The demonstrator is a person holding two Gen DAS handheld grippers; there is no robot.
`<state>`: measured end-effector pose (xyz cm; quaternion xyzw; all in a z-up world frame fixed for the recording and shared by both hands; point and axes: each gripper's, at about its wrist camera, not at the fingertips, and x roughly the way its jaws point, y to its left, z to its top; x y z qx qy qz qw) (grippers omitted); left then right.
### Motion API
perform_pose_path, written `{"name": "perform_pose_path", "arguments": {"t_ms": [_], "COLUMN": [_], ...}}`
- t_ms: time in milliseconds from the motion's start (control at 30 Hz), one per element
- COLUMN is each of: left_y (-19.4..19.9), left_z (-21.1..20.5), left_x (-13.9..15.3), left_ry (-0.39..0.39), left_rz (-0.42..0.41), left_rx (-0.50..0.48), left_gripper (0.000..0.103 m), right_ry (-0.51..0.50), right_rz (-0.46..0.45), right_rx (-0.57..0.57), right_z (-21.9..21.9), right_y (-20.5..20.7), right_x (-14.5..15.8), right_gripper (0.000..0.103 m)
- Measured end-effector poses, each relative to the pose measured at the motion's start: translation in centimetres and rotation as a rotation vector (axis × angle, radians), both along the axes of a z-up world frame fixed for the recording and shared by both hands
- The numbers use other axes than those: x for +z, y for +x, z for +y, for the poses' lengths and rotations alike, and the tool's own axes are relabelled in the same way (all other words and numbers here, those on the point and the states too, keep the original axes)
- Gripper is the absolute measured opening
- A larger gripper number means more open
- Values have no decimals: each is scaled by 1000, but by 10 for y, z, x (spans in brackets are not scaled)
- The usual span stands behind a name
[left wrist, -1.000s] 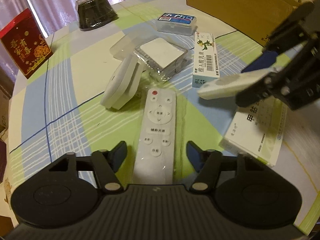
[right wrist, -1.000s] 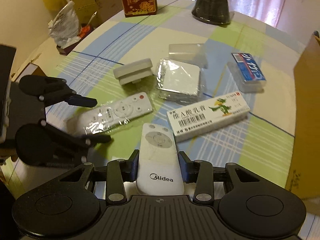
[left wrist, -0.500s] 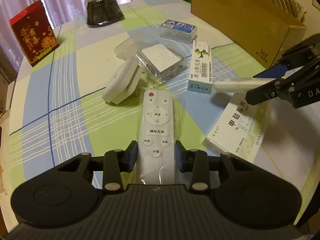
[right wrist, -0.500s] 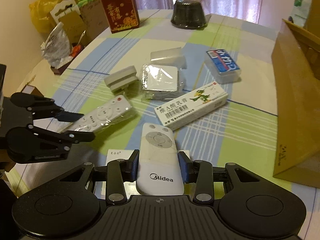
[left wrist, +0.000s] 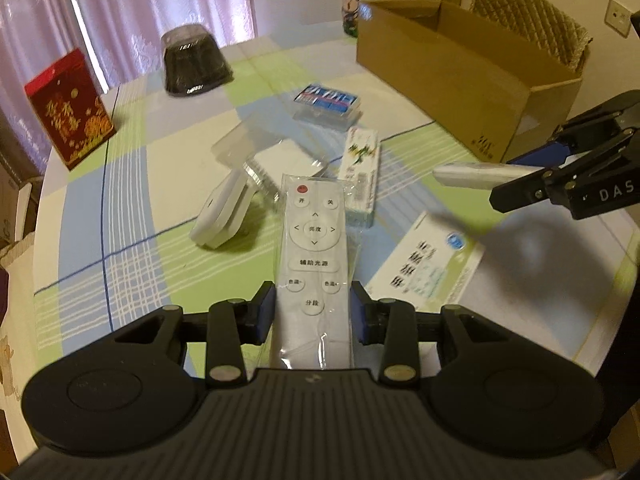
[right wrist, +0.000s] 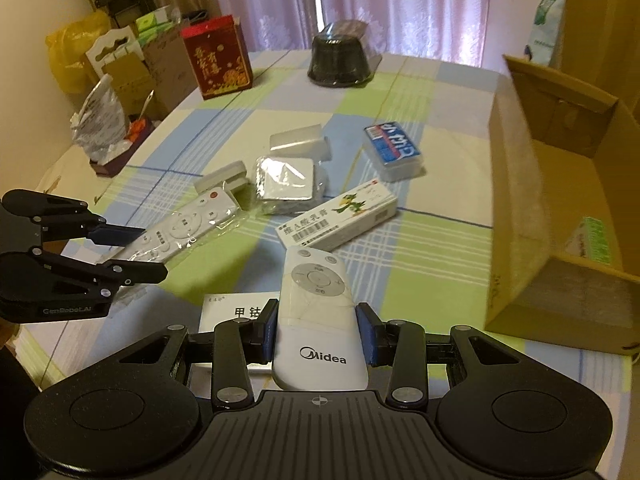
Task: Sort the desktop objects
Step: 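Carry both white remotes into the cardboard box and open both tools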
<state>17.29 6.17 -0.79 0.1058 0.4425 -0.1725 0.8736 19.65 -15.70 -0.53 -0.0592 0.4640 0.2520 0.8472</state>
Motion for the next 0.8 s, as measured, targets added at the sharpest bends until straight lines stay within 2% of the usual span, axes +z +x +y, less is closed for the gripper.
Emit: {"name": "perform_pose_path", "arguments": {"t_ms": [367,800], "left_y": [6,39], "left_z": [-48,-134], "left_x": [35,66], "left_ry": [-11,-52], "left_rz": [-54,-104], "left_rx": [-77,-195], "left_gripper": [33,33], "right_ry": [8,43], "right_rz": [-71,-162], "right_rx": [-78,-218], "right_z": [-44,-117], "right_y": [-7,14], "right_x": [37,74], "right_gripper": [39,39]}}
